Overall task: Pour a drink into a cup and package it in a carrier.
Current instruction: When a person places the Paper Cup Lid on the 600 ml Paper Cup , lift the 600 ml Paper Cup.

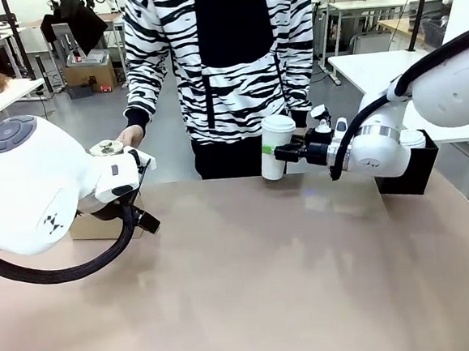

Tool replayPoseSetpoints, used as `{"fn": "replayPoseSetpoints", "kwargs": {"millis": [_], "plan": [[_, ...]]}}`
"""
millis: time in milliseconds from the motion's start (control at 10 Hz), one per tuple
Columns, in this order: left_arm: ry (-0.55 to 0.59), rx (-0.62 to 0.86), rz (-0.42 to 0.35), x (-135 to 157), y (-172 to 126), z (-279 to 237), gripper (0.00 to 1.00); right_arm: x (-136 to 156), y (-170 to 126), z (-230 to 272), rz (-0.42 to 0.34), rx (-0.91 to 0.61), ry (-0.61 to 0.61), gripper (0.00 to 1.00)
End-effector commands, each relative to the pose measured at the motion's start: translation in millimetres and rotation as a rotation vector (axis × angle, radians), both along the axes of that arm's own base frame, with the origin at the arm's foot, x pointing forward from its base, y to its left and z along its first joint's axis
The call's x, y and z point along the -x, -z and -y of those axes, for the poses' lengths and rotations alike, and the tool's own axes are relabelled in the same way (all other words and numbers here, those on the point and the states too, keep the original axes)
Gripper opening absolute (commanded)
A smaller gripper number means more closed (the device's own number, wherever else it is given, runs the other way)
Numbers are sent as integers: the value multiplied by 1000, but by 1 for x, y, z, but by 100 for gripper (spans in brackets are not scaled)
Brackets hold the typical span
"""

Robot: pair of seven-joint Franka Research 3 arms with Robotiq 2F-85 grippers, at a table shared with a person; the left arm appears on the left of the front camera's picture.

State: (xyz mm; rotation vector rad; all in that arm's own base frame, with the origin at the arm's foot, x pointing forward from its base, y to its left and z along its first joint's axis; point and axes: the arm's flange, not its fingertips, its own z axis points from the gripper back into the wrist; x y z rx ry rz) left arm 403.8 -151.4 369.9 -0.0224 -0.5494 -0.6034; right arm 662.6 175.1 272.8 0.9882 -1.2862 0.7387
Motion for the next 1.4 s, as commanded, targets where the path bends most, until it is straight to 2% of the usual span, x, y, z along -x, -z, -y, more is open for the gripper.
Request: {"fn": "replayPoseSetpoints", "kwargs": {"millis": [0, 400, 600, 800, 900, 1000, 1300], "plan": [[1, 2, 0, 0, 0, 0, 100, 24, -63, -5, -28, 40, 14, 80], [1, 2, 0, 0, 0, 0, 100, 105, -196, 9, -13, 111, 26, 80], [1, 2, 0, 0, 0, 0, 100, 154, -246, 35, 1, 114, 4, 80], [1, 2, 0, 0, 0, 0, 100, 185, -269, 51, 5, 109, -13, 80], [1, 2, 0, 0, 0, 0, 100, 191, -276, 56, -4, 74, -78, 80], [1, 2, 0, 0, 0, 0, 100, 173, -264, 42, 29, 118, 13, 80], [1, 2, 0, 0, 0, 0, 100, 173, -264, 42, 29, 118, 13, 80]]}}
